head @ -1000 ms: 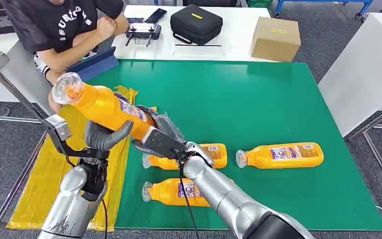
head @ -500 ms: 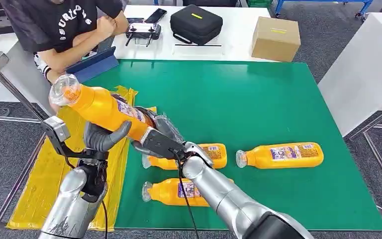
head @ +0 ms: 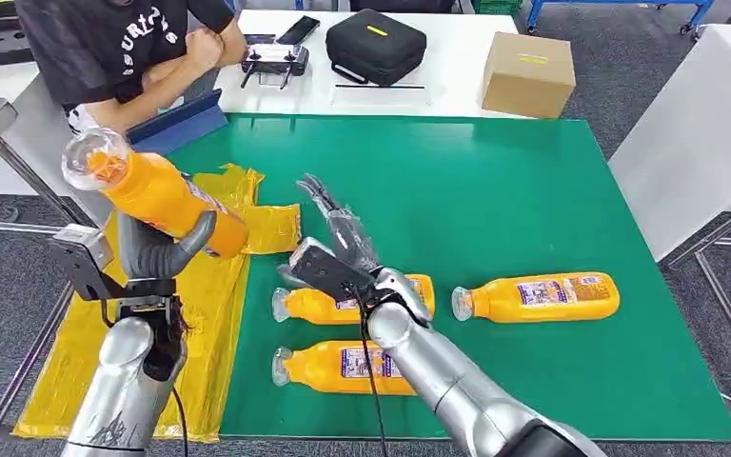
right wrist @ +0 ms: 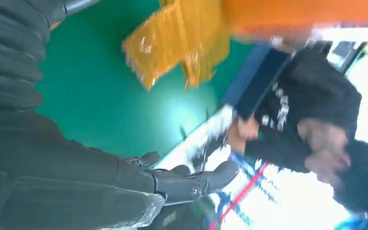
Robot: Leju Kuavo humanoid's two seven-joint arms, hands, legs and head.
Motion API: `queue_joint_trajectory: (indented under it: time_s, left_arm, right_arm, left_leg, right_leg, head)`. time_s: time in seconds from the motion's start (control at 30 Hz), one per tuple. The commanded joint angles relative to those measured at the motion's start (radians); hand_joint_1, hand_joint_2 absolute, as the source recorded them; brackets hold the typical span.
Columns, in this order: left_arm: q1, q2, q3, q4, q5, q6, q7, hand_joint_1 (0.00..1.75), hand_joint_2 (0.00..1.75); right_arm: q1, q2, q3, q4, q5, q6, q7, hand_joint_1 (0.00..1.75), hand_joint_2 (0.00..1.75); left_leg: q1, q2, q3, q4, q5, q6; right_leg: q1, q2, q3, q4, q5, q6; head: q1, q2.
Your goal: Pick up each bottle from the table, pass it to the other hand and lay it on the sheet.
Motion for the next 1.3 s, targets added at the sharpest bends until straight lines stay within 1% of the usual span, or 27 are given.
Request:
queue_joint_trajectory:
  time_s: [0.03, 0.07, 0.1, 0.17, 0.2, 0.27, 0.3, 0.33, 0.37, 0.43, 0.5, 0.57, 0.6, 0.63, 0.67, 0.73, 0.77, 0.8, 0.87, 0.97, 1.03, 1.07, 1.13, 1.2, 1.23, 1.27, 1.3]
  left_arm:
    - [0.034, 0.028, 0.09, 0.031, -0.288, 0.181, -0.033, 1.75, 1.75]
    - [0.026, 0.036, 0.071, 0.076, -0.426, 0.24, -0.016, 1.75, 1.75]
    - [0.022, 0.032, 0.072, 0.094, -0.432, 0.243, -0.024, 1.75, 1.75]
    - [0.009, 0.04, 0.056, 0.148, -0.537, 0.291, -0.02, 1.75, 1.75]
    - [0.005, 0.038, 0.057, 0.158, -0.541, 0.294, -0.022, 1.75, 1.75]
    - [0.005, 0.038, 0.057, 0.158, -0.541, 0.294, -0.022, 1.75, 1.75]
    - [0.005, 0.038, 0.057, 0.158, -0.541, 0.294, -0.022, 1.75, 1.75]
    - [-0.001, 0.047, 0.046, 0.17, -0.6, 0.322, -0.014, 1.75, 1.75]
    - [-0.015, 0.055, 0.033, 0.21, -0.713, 0.377, 0.017, 1.75, 1.75]
    - [-0.058, 0.054, 0.028, 0.317, -0.872, 0.45, 0.042, 1.75, 1.75]
    - [-0.1, 0.044, 0.037, 0.415, -0.915, 0.456, 0.045, 1.75, 1.75]
    - [-0.107, 0.042, 0.041, 0.434, -0.914, 0.464, 0.037, 1.75, 1.75]
    - [-0.107, 0.042, 0.041, 0.434, -0.914, 0.464, 0.037, 1.75, 1.75]
    - [-0.107, 0.042, 0.041, 0.434, -0.914, 0.464, 0.037, 1.75, 1.75]
    - [-0.135, 0.052, 0.034, 0.5, -0.991, 0.467, 0.078, 1.75, 1.75]
    - [-0.176, 0.057, 0.027, 0.588, -1.049, 0.477, 0.104, 1.75, 1.75]
    - [-0.213, 0.053, 0.032, 0.663, -1.064, 0.482, 0.1, 1.75, 1.75]
    - [-0.222, 0.053, 0.029, 0.679, -1.077, 0.486, 0.104, 1.75, 1.75]
    - [-0.274, 0.052, 0.026, 0.781, -1.125, 0.502, 0.129, 1.75, 1.75]
    - [-0.314, 0.048, 0.06, 0.872, -1.086, 0.474, 0.099, 1.75, 1.75]
    - [-0.331, 0.05, 0.08, 0.92, -1.065, 0.465, 0.083, 1.75, 1.75]
    - [-0.334, 0.054, 0.086, 0.938, -1.06, 0.464, 0.079, 1.75, 1.75]
    - [-0.347, 0.057, 0.084, 0.971, -1.077, 0.485, 0.087, 1.75, 1.75]
    - [-0.366, 0.065, 0.076, 1.012, -1.131, 0.52, 0.142, 1.75, 1.75]
    - [-0.371, 0.069, 0.076, 1.021, -1.146, 0.529, 0.155, 1.75, 1.75]
    - [-0.379, 0.083, 0.06, 1.033, -1.223, 0.56, 0.222, 1.75, 1.75]
    - [-0.379, 0.091, 0.058, 1.027, -1.257, 0.56, 0.25, 1.75, 1.75]
  right_arm:
    - [0.168, -0.217, -0.004, -0.491, 0.323, -0.141, 0.131, 0.0, 1.75]
    - [0.198, -0.249, -0.001, -0.557, 0.439, -0.175, 0.169, 0.0, 1.75]
    - [0.211, -0.259, -0.004, -0.583, 0.444, -0.169, 0.176, 0.0, 1.75]
    - [0.239, -0.276, -0.011, -0.63, 0.536, -0.191, 0.2, 0.0, 1.75]
    - [0.245, -0.279, -0.012, -0.641, 0.54, -0.189, 0.202, 0.0, 1.75]
    - [0.245, -0.279, -0.012, -0.641, 0.54, -0.189, 0.202, 0.0, 1.75]
    - [0.245, -0.279, -0.012, -0.641, 0.54, -0.189, 0.202, 0.0, 1.75]
    - [0.243, -0.277, -0.011, -0.637, 0.568, -0.197, 0.206, 0.0, 1.75]
    - [0.253, -0.287, -0.012, -0.659, 0.618, -0.212, 0.217, 0.0, 1.75]
    - [0.283, -0.326, -0.015, -0.726, 0.696, -0.215, 0.249, 0.0, 1.75]
    - [0.314, -0.365, -0.02, -0.775, 0.74, -0.218, 0.264, 0.0, 1.75]
    - [0.319, -0.369, -0.023, -0.78, 0.74, -0.22, 0.265, 0.0, 1.75]
    - [0.319, -0.369, -0.023, -0.78, 0.74, -0.22, 0.265, 0.0, 1.75]
    - [0.319, -0.369, -0.023, -0.78, 0.74, -0.22, 0.265, 0.0, 1.75]
    - [0.317, -0.389, -0.02, -0.779, 0.788, -0.219, 0.28, 0.0, 1.75]
    - [0.326, -0.428, -0.025, -0.804, 0.826, -0.225, 0.299, 0.0, 1.75]
    - [0.335, -0.461, -0.029, -0.827, 0.843, -0.23, 0.316, 0.0, 1.75]
    - [0.338, -0.47, -0.036, -0.833, 0.849, -0.231, 0.322, 0.0, 1.75]
    - [0.367, -0.501, -0.063, -0.877, 0.885, -0.24, 0.345, 0.0, 1.75]
    - [0.41, -0.519, -0.097, -0.938, 0.913, -0.227, 0.369, 0.0, 1.75]
    - [0.438, -0.528, -0.118, -0.966, 0.93, -0.223, 0.376, 0.0, 1.75]
    - [0.456, -0.542, -0.124, -0.976, 0.93, -0.231, 0.375, 0.0, 1.75]
    - [0.48, -0.567, -0.138, -0.983, 0.929, -0.252, 0.372, 0.0, 1.75]
    - [0.498, -0.581, -0.154, -0.985, 0.928, -0.282, 0.371, 0.0, 1.75]
    - [0.5, -0.583, -0.158, -0.986, 0.93, -0.289, 0.372, 0.0, 1.75]
    - [0.504, -0.59, -0.163, -0.989, 0.936, -0.285, 0.378, 0.0, 1.75]
    - [0.506, -0.593, -0.163, -0.991, 0.937, -0.282, 0.38, 0.0, 1.75]
  left_leg:
    - [0.001, -0.002, 0.002, -0.001, 0.0, -0.002]
    - [0.001, -0.003, 0.003, 0.0, -0.001, -0.004]
    - [0.001, -0.004, 0.003, 0.0, -0.001, -0.004]
    - [0.001, -0.004, 0.001, -0.001, 0.0, -0.003]
    - [0.001, -0.005, 0.003, -0.001, 0.0, -0.004]
    - [0.0, -0.004, 0.001, -0.001, 0.0, -0.002]
    - [0.0, -0.004, 0.002, 0.0, -0.001, -0.004]
    - [0.001, -0.003, 0.001, 0.0, -0.001, -0.003]
    - [0.0, -0.002, 0.001, 0.0, 0.0, -0.002]
    - [0.001, -0.003, 0.001, 0.0, 0.0, -0.003]
    - [0.0, -0.006, 0.002, -0.001, 0.0, -0.004]
    - [0.0, -0.006, 0.002, -0.001, 0.0, -0.002]
    - [0.001, -0.007, 0.004, -0.001, 0.0, -0.004]
    - [0.0, -0.004, 0.003, 0.0, 0.0, -0.003]
    - [0.0, -0.002, 0.002, 0.0, 0.0, -0.003]
    - [0.001, -0.001, 0.002, 0.0, 0.0, -0.003]
    - [0.001, -0.003, 0.002, 0.0, 0.0, -0.003]
    - [0.001, -0.006, 0.004, 0.0, 0.0, -0.004]
    - [0.001, -0.006, 0.001, 0.0, 0.0, -0.003]
    - [0.001, -0.006, 0.003, 0.001, -0.001, -0.004]
    - [0.0, -0.003, 0.001, 0.0, 0.0, -0.003]
    - [0.0, -0.004, 0.003, 0.001, -0.001, -0.005]
    - [0.0, -0.004, 0.003, 0.0, -0.001, -0.004]
    - [0.001, -0.003, 0.004, 0.001, -0.002, -0.005]
    - [0.0, -0.002, 0.002, 0.001, -0.001, -0.003]
    - [0.001, -0.002, 0.003, 0.001, -0.002, -0.005]
    - [0.0, -0.002, 0.001, 0.001, -0.001, -0.003]
  right_leg:
    - [0.001, -0.002, 0.003, -0.002, -0.001, -0.001]
    - [0.001, -0.003, 0.005, -0.001, -0.002, -0.002]
    - [0.001, -0.004, 0.004, -0.001, -0.002, -0.002]
    - [0.001, -0.004, 0.003, -0.002, -0.001, -0.001]
    - [0.001, -0.005, 0.004, -0.002, -0.002, -0.002]
    - [0.0, -0.003, 0.002, -0.002, -0.001, -0.001]
    - [0.001, -0.004, 0.003, -0.001, -0.002, -0.002]
    - [0.001, -0.002, 0.001, -0.001, -0.001, -0.002]
    - [0.0, -0.001, 0.001, -0.001, -0.001, -0.001]
    - [0.001, -0.004, 0.002, -0.001, -0.001, -0.002]
    - [0.001, -0.007, 0.003, -0.001, -0.002, -0.002]
    - [0.0, -0.006, 0.002, -0.002, -0.001, -0.001]
    - [0.001, -0.006, 0.005, -0.002, -0.002, -0.003]
    - [0.001, -0.004, 0.003, -0.001, -0.001, -0.002]
    - [0.0, -0.002, 0.002, -0.001, -0.001, -0.001]
    - [0.001, -0.002, 0.003, -0.001, -0.001, -0.002]
    - [0.001, -0.004, 0.003, -0.001, -0.001, -0.002]
    - [0.001, -0.007, 0.005, -0.001, -0.002, -0.002]
    - [0.001, -0.006, 0.002, -0.001, -0.001, -0.002]
    - [0.001, -0.006, 0.005, -0.001, -0.002, -0.003]
    - [0.0, -0.003, 0.002, -0.001, -0.001, -0.001]
    - [0.001, -0.004, 0.004, 0.0, -0.002, -0.003]
    - [0.001, -0.004, 0.005, -0.001, -0.002, -0.003]
    - [0.001, -0.003, 0.005, -0.001, -0.002, -0.003]
    - [0.001, -0.002, 0.003, -0.001, -0.001, -0.002]
    - [0.001, -0.003, 0.004, -0.001, -0.002, -0.003]
    - [0.001, -0.002, 0.002, -0.001, -0.001, -0.002]
  head:
    - [0.0, 0.0]
    - [0.0, 0.0]
    - [0.0, 0.0]
    - [0.0, 0.0]
    - [0.0, 0.0]
    - [0.0, 0.0]
    - [0.0, 0.0]
    - [0.0, 0.0]
    - [0.0, 0.0]
    - [0.0, 0.0]
    - [0.0, 0.0]
    - [0.0, 0.0]
    - [0.0, 0.0]
    - [0.0, 0.0]
    - [0.0, 0.0]
    - [0.0, 0.0]
    - [0.0, 0.0]
    - [0.0, 0.0]
    - [0.0, 0.0]
    - [0.0, 0.0]
    - [0.0, 0.0]
    - [0.0, 0.0]
    - [0.0, 0.0]
    - [0.0, 0.0]
    - [0.0, 0.0]
    - [0.0, 0.0]
    - [0.0, 0.0]
